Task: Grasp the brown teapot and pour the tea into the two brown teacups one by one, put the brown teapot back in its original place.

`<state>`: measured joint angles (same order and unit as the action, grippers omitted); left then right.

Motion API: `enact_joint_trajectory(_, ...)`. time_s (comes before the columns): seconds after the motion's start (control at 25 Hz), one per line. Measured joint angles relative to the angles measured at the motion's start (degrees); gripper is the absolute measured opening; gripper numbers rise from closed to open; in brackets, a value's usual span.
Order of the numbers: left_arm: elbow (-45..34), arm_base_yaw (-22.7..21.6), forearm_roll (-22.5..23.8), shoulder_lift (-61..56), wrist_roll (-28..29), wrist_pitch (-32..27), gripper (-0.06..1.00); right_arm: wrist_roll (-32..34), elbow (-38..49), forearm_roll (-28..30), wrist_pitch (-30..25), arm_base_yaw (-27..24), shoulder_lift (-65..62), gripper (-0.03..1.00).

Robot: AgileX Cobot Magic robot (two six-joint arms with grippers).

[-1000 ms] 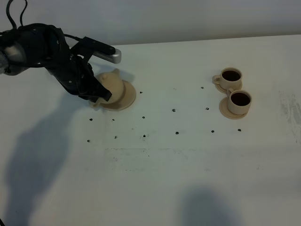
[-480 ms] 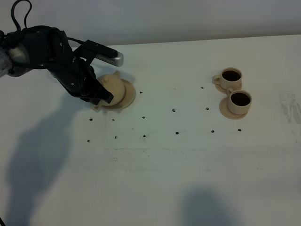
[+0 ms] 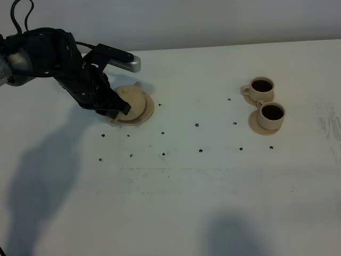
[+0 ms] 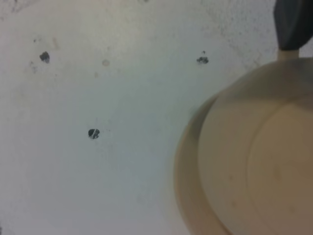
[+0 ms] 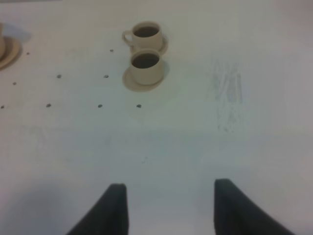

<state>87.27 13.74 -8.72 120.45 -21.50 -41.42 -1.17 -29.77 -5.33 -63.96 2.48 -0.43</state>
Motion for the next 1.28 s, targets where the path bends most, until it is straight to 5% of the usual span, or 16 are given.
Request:
enact_joint_trajectory(0.2,0.0,0.0,0.19,-0.51,0.13,-0.85,0.39,0.0,0.0,0.0,0.0,0.0,0.0,0.4)
enact_joint_trajectory(0.72,-0.38,-2.65,3.16,-12.0,1.09,-1.75,0.4,0.0,0.0,0.0,0.0,0.0,0.0,0.4)
enact_joint_trajectory(1.28,-23.73,-13.39,3.38,-36.55,4.99,0.87,0.4,0.0,0.0,0.0,0.0,0.0,0.0,0.4)
